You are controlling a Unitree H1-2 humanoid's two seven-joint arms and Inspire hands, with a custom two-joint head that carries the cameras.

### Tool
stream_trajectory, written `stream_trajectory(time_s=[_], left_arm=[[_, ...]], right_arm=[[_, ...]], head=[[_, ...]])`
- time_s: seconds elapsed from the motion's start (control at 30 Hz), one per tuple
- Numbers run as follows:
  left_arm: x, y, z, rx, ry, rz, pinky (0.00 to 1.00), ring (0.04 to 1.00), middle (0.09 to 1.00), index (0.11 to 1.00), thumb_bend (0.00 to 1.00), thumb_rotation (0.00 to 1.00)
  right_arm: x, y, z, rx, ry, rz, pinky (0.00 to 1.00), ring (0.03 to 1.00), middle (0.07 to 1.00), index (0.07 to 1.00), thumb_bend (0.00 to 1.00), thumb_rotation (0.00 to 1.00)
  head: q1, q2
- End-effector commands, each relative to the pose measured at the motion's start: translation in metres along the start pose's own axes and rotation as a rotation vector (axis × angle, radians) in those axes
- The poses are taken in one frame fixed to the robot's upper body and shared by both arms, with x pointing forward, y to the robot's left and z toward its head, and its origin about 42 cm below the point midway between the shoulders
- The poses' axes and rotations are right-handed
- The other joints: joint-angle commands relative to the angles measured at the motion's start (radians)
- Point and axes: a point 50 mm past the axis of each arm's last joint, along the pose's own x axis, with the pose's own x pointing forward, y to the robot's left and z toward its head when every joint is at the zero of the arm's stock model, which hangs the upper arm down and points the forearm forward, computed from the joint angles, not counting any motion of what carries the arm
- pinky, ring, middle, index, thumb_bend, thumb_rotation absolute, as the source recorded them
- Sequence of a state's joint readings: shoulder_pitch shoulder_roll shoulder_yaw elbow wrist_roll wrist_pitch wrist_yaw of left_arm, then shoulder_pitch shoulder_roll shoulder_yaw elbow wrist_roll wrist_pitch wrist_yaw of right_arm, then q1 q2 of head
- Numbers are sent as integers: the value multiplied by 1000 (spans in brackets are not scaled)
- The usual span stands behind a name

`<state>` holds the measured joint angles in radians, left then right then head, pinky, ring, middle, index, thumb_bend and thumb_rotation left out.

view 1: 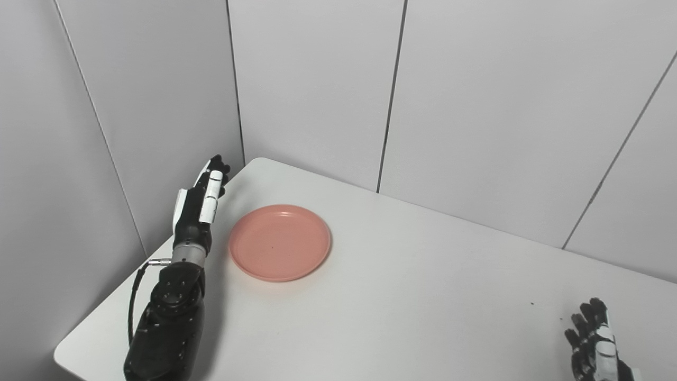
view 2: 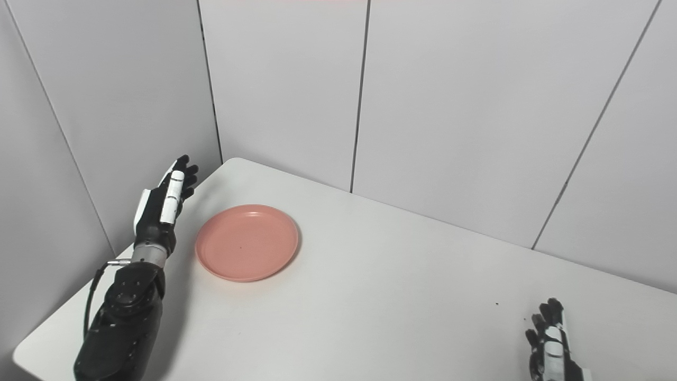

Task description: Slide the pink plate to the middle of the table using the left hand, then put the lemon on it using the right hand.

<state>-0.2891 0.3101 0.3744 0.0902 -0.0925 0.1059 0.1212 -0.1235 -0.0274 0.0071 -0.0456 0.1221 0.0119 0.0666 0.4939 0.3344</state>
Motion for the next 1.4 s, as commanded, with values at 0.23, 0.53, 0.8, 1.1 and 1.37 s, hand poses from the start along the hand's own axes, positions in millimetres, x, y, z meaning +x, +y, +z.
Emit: stream_trajectory(time_s=[0.23,0.53,0.8,1.1,1.37], left_arm=[[22,23,1,19,-7,1,948,909,895,891,600,1000],[32,20,-22,-34,81,6,907,889,874,883,617,1000],[36,15,-39,-88,113,-16,918,914,902,907,601,1000],[32,3,-49,-143,128,-30,898,906,896,891,608,1000],[26,-13,-61,-154,148,-61,909,895,885,883,608,1000]], right_arm=[[10,3,22,5,-81,17,1000,1000,1000,1000,243,1000],[10,4,20,2,-95,17,1000,1000,1000,1000,245,1000],[9,2,21,10,-106,24,1000,1000,1000,1000,249,1000],[6,1,21,17,-104,14,1000,1000,1000,1000,243,1000],[5,-2,22,8,-117,8,1000,1000,1000,1000,224,1000]], head=[[14,-4],[33,-37],[41,-41],[43,-34],[42,-28]])
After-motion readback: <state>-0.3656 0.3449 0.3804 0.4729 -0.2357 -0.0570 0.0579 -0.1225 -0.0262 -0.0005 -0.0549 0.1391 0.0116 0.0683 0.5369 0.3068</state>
